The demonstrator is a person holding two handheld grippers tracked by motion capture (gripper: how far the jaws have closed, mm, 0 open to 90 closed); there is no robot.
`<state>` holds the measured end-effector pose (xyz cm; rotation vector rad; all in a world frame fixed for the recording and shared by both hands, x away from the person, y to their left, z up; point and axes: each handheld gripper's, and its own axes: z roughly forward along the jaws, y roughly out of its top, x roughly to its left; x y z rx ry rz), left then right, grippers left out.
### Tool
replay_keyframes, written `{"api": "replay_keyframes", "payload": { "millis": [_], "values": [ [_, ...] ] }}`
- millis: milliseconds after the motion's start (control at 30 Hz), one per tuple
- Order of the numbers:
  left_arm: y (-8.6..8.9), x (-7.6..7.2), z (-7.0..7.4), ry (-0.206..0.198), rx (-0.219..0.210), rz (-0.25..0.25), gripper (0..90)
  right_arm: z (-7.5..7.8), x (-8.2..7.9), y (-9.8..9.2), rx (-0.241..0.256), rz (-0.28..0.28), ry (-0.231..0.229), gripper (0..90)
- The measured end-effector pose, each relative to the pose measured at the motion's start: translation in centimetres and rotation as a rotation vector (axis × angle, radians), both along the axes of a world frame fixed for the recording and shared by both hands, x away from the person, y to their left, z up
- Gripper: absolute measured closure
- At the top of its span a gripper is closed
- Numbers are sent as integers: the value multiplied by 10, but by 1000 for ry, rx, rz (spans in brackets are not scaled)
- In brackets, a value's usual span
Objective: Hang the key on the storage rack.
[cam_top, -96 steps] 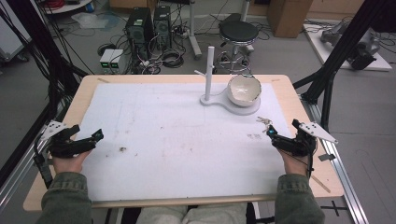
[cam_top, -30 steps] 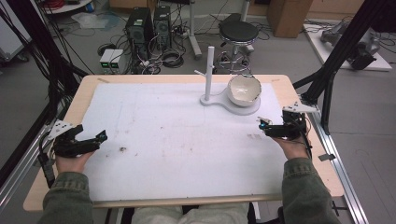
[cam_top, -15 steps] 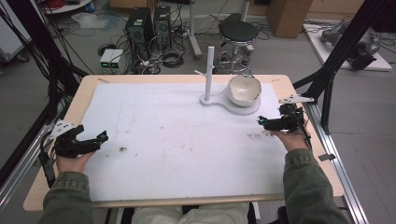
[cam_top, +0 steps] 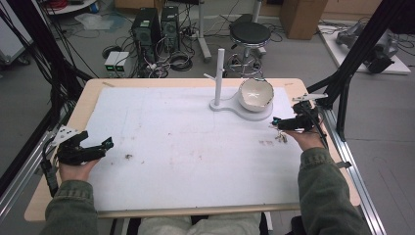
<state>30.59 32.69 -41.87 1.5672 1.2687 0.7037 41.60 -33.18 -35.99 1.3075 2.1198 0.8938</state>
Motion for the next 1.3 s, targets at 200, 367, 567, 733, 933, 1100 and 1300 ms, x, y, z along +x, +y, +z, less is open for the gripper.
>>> {"api": "replay_keyframes", "payload": {
  "millis": [200,367,567,733,933,1100,1300],
  "values": [
    [1,0,0,0,2,4,20,2,10,1,-14,3,32,6],
    [1,0,0,3,2,3,20,1,17,4,-46,18,55,6],
    [1,0,0,4,1,5,20,4,25,7,-51,26,77,6],
    [1,0,0,4,0,5,20,5,31,9,-66,41,96,6],
    [1,0,0,3,-1,4,20,4,45,11,-84,61,147,6],
    [1,0,0,4,-4,6,20,3,53,13,-84,75,159,6],
    [1,1,0,6,-4,1,20,-14,64,10,-127,108,237,7]
  ]
}}
